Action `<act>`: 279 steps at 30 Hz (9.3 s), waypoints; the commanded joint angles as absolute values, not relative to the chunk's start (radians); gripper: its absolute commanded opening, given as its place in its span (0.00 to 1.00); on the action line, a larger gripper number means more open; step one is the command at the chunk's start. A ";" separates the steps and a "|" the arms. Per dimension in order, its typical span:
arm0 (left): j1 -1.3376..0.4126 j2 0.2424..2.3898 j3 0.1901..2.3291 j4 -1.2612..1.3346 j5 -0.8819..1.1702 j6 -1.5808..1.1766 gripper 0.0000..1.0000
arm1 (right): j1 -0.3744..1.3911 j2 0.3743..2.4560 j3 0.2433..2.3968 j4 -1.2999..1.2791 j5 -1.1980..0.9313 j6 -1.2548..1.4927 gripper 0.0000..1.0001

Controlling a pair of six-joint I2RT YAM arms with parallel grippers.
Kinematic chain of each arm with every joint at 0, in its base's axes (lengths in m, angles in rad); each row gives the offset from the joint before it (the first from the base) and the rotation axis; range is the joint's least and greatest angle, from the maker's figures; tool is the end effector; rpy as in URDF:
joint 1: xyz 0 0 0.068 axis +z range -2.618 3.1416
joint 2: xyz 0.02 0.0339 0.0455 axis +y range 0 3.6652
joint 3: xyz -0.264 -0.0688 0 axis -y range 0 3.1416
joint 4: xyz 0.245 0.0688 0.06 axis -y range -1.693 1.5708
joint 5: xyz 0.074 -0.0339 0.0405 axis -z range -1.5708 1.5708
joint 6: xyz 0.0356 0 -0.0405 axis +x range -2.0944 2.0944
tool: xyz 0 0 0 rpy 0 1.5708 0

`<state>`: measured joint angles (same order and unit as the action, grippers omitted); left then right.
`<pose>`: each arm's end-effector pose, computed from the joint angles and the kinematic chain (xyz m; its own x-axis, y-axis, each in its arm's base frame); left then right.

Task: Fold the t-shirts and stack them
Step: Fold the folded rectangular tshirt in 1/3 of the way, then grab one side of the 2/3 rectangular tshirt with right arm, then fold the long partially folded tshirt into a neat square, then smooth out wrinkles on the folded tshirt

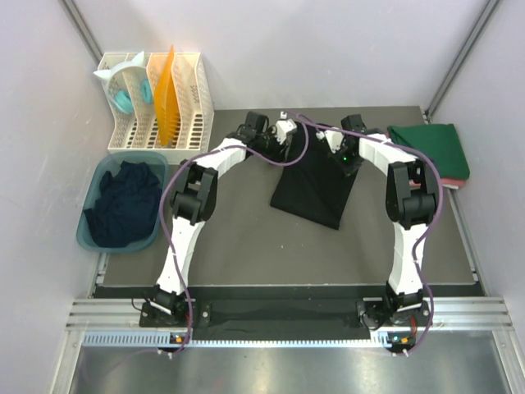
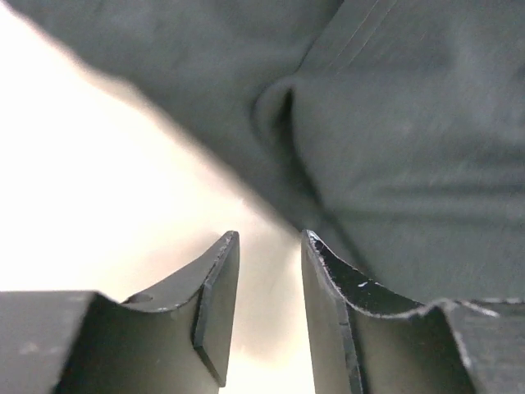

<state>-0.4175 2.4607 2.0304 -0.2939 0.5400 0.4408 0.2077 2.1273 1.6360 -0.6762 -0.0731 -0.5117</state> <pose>0.4964 -0.2402 0.1628 -0.2492 0.5109 -0.8228 0.8913 0.4532 0.0115 0.4366 0.0947 0.1743 -0.6703 -0.6403 -0.3751 -0.6445 0.7529 -0.1336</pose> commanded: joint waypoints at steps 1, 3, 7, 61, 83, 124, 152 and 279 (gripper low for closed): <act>-0.371 2.310 1.987 -0.284 0.514 0.428 0.41 | 0.230 2.065 1.624 -0.666 -0.066 -0.535 0.00; -0.351 2.277 1.970 -0.310 0.486 0.429 0.38 | 0.230 2.053 1.623 -0.658 -0.054 -0.538 0.01; -0.304 2.195 1.905 -0.324 0.385 0.426 0.35 | 0.238 1.958 1.606 -0.626 -0.005 -0.583 0.41; -0.129 1.758 1.661 -0.420 0.095 0.699 0.34 | 0.808 1.740 1.143 -0.570 0.045 -0.610 0.14; -0.135 1.793 1.715 -0.503 0.083 0.678 0.35 | 0.658 1.549 1.201 -0.480 0.255 -0.894 0.00; -0.130 1.850 1.700 -0.488 0.147 0.675 0.39 | 0.489 1.928 1.356 -0.055 0.587 -1.095 0.01; -0.130 1.838 1.678 -0.492 0.172 0.643 0.40 | 0.442 1.936 1.305 0.277 0.838 -1.100 0.94; -0.546 2.418 2.164 -0.520 0.462 0.796 0.00 | 0.054 2.210 1.718 -0.762 -0.468 -0.534 0.00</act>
